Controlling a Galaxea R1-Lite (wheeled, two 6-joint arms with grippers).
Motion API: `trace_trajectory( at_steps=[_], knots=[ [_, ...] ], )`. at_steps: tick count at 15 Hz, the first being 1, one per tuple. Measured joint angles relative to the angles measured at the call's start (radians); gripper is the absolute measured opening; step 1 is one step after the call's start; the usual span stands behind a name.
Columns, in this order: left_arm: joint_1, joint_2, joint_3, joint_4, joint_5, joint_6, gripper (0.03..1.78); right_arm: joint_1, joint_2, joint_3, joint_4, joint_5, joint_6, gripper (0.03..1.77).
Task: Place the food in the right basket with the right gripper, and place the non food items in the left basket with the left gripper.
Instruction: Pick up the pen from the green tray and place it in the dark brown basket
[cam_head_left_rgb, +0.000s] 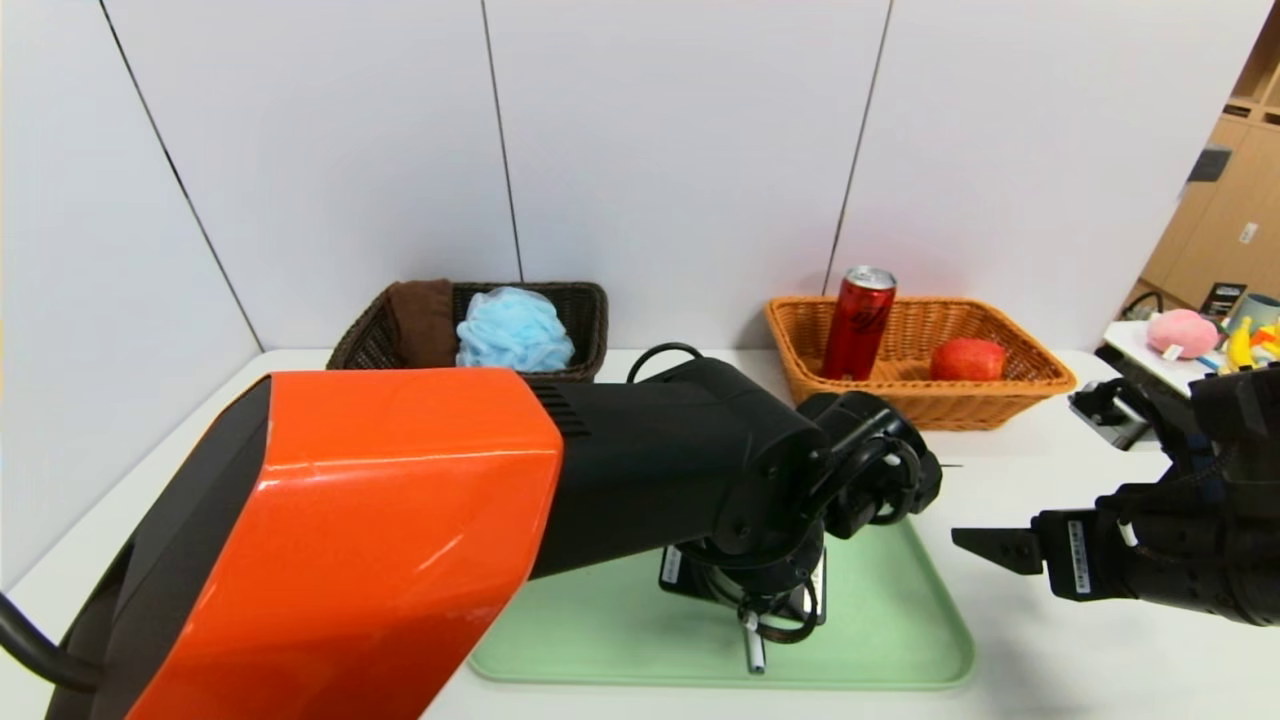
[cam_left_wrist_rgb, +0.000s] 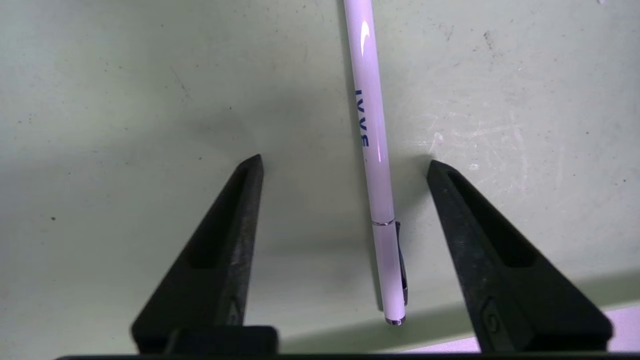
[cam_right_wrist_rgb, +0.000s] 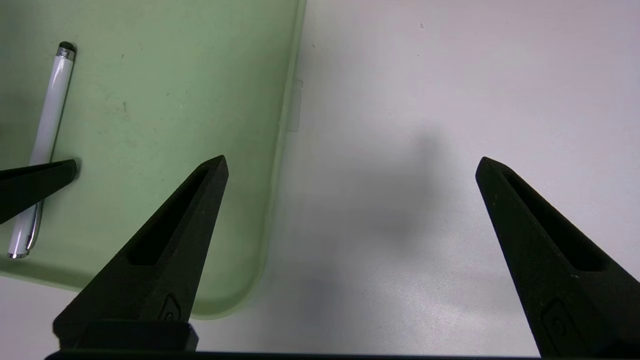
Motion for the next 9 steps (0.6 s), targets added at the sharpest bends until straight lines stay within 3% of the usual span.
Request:
trace_trajectory(
  at_steps=[4,6,9],
  knots=[
    [-0.004,0.000,0.000,0.000,0.000,0.000,0.76,0.000,-0.015,0.009,0.000,0.002,0.000,1.71],
    [-0.005,0.001,0.000,-0.001,-0.005,-0.003,0.05,0.000,-0.029,0.014,0.000,0.003,0.000,1.71],
    [-0.006,-0.001,0.001,-0.002,-0.007,-0.014,0.05,0.000,-0.048,0.018,0.002,0.004,0.001,1.71]
  ],
)
